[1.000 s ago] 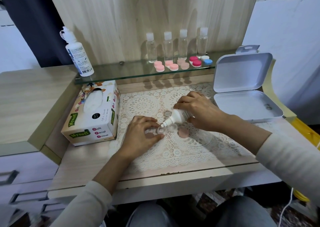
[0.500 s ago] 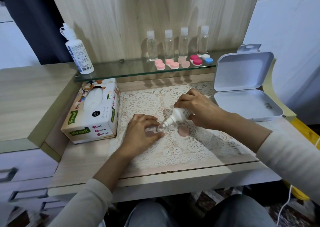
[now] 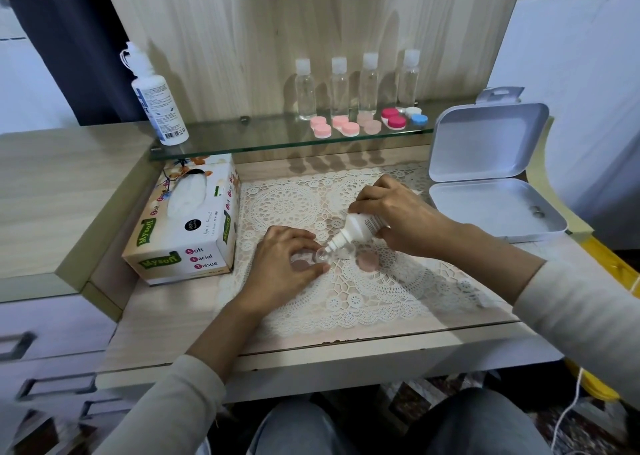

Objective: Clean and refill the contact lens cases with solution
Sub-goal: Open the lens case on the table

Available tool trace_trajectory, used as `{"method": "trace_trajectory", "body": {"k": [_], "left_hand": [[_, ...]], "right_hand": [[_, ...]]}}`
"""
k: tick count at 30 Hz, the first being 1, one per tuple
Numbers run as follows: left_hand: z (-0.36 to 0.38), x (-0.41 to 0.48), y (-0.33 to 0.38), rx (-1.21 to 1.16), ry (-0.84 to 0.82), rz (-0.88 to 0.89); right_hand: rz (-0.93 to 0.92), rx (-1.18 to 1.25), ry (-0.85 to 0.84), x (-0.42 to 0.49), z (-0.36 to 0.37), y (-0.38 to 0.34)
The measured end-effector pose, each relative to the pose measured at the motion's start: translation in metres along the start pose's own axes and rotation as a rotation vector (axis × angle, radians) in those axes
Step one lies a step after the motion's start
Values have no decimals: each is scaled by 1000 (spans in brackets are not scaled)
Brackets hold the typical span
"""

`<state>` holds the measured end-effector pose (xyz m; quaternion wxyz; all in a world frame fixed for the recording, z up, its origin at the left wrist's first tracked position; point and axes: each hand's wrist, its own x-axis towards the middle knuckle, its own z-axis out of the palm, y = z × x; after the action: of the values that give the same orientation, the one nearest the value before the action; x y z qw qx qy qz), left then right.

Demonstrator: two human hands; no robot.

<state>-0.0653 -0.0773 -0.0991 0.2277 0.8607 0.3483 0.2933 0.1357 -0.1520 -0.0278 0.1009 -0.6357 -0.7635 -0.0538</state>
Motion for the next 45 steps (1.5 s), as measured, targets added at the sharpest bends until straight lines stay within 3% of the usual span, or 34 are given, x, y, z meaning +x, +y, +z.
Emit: {"method": "trace_trajectory", "body": {"k": [45], "left_hand": [[-1,0,2,32,22,25]], "right_hand": [[64,38,-33,-18,-4,22]]}}
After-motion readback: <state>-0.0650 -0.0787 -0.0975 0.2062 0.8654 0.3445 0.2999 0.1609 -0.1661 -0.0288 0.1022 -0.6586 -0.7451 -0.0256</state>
